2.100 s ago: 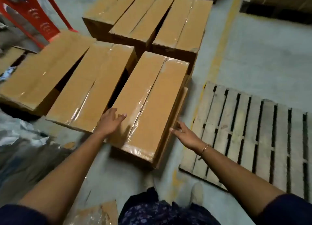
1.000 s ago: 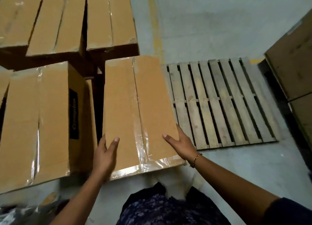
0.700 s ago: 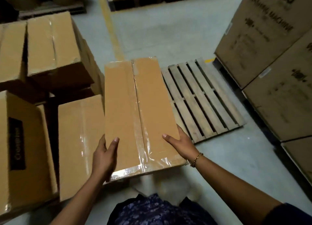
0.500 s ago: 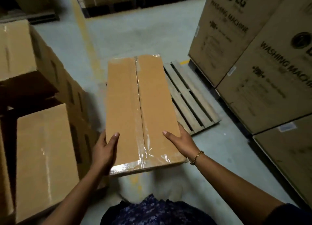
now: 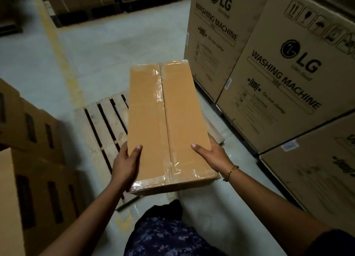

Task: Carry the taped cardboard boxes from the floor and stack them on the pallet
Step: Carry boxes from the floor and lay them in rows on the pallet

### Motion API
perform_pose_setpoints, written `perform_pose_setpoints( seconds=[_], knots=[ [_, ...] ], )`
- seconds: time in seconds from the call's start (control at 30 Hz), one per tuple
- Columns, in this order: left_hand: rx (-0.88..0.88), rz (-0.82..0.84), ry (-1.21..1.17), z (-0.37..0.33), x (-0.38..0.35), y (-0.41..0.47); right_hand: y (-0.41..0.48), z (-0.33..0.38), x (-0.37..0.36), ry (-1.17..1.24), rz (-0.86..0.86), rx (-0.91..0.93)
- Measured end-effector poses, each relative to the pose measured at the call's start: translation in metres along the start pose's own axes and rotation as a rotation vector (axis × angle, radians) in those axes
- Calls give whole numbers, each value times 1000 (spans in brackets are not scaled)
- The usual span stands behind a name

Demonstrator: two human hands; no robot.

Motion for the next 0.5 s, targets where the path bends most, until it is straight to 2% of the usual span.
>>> perform_pose_setpoints(
  seconds=[0.3,0.5],
  knots=[
    [38,39,-11,-43,-90,96,118,36,86,-85,15,-33],
    [92,-6,-48,-63,-129,139,182,55,120,-93,113,-50]
  ],
)
Point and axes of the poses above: each hand's wrist, its own y-axis towards the middle knuckle, its own x-axis out of the back of the hand, z = x × y, the point moved 5 cm from there along y, towards the middle knuckle, and after that the axes turned 11 degrees about -x, right-handed, at the moved point
